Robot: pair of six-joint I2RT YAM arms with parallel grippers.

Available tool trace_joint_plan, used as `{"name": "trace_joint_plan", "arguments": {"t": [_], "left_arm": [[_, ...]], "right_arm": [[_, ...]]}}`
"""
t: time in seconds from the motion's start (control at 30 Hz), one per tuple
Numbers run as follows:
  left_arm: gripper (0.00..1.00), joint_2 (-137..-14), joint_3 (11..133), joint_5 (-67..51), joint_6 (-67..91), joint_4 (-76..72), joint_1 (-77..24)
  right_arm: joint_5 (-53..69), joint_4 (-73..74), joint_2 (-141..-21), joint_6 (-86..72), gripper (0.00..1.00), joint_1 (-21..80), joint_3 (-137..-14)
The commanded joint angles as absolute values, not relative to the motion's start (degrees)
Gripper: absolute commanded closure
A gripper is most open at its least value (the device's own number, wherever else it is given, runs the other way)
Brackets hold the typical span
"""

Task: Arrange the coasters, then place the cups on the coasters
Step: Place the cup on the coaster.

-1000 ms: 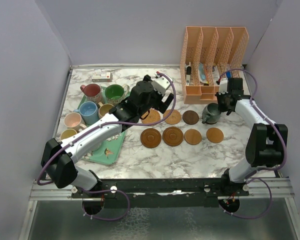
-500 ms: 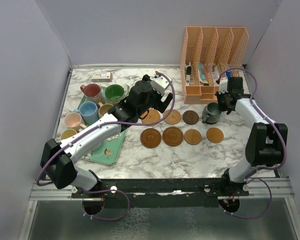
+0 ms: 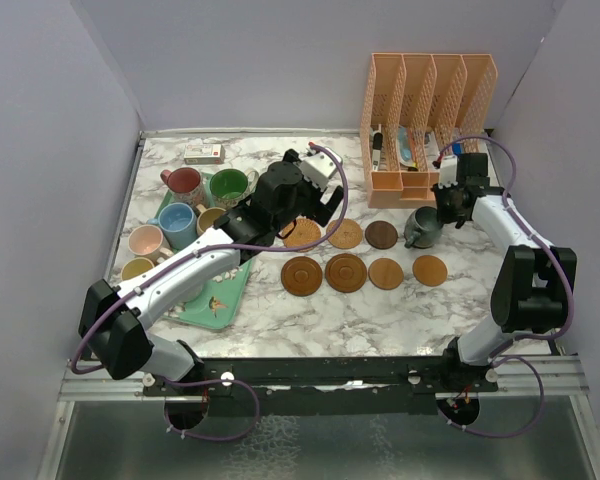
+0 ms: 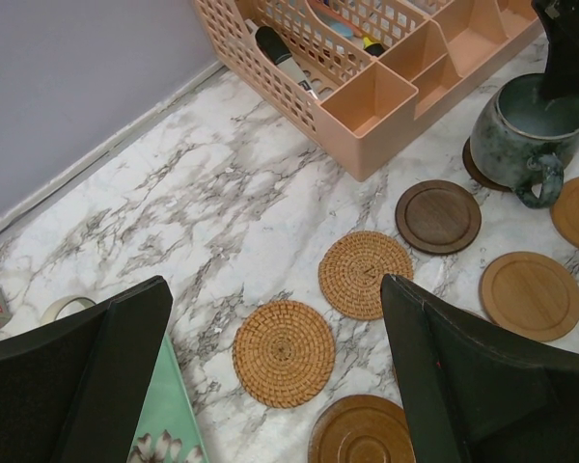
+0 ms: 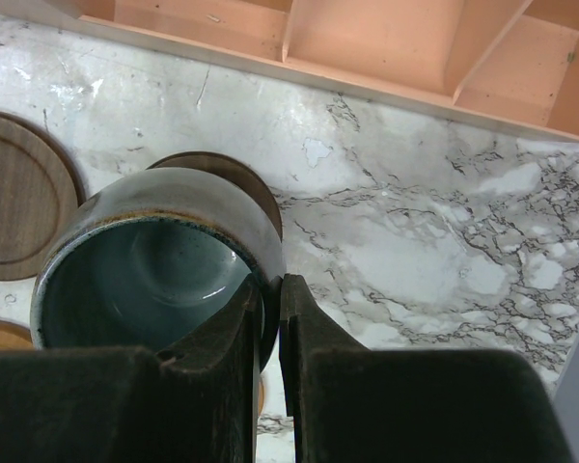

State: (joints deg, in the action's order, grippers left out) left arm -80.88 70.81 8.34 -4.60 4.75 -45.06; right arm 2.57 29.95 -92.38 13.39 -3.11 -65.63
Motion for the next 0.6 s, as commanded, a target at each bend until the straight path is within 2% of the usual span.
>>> {"name": "trace_joint_plan", "arguments": {"t": [0.0, 0.57], "left_arm": [[0.06, -78.8, 70.2, 7.1, -4.2, 3.4, -44.7], [0.06, -78.6, 70.0, 6.7, -4.0, 3.4, -44.5]], "right_arm": [[5.5, 28.4, -92.6, 13.2, 0.99, -3.5, -68.5], [4.0, 27.8, -93.5, 13.9, 0.99, -3.6, -69.0]]}}
